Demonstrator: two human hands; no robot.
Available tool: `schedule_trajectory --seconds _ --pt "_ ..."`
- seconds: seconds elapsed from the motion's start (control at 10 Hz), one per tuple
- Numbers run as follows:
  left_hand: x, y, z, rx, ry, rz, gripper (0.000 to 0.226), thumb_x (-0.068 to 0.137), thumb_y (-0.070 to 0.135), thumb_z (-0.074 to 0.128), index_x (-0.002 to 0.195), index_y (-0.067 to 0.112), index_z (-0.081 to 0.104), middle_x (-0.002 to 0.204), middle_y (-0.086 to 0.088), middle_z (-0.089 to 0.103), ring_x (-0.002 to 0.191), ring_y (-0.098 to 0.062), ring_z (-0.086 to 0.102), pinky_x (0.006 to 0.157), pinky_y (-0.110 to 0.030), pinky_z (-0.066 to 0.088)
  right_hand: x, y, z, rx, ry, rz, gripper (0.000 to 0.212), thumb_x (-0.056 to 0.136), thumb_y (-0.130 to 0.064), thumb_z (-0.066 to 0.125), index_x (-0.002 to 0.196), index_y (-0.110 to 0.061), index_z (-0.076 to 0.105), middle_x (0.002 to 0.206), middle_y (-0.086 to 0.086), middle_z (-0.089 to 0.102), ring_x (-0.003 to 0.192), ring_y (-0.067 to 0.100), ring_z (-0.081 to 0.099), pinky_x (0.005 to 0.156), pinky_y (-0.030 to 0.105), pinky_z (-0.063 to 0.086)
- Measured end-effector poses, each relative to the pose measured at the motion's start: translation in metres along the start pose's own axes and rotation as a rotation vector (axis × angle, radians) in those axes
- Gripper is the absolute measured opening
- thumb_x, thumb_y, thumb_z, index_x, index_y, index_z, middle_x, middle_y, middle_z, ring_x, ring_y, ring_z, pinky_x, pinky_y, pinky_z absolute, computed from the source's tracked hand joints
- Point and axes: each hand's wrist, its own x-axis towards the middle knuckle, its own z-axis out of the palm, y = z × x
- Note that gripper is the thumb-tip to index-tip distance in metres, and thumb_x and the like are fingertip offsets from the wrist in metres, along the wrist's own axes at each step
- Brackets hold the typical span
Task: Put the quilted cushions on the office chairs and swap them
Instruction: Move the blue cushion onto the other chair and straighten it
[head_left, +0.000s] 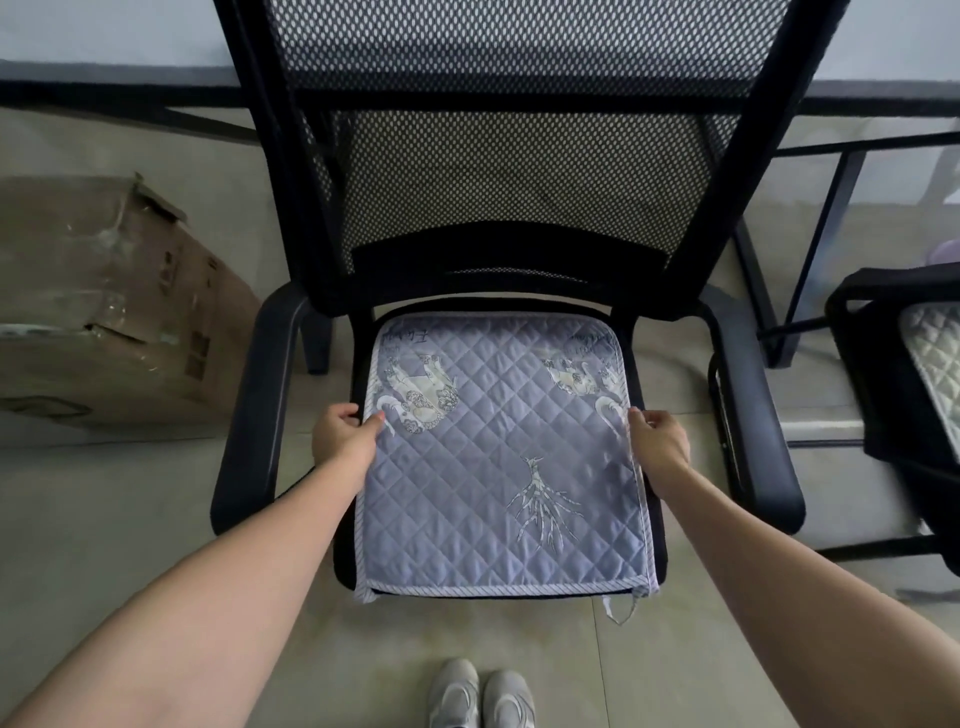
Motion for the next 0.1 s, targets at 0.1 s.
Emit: schedule_trajectory --seconds 0.1 --pt "-0.0160 0.0230 -0.0108 0.007 -0.009 0.048 0.043 0.080 0.030 0.070 0.116 0.010 0.058 0.103 -0.003 0.057 0.087 -0.018 0.053 0.077 -0.029 0.042 -0.0108 -0.0169 -0.0117 -0.001 -0.028 -0.035 0.033 0.094 -0.032 0.045 0.062 -0.020 0.044 0.059 0.001 0.046 0.055 0.016 0.041 0.053 0.028 0.030"
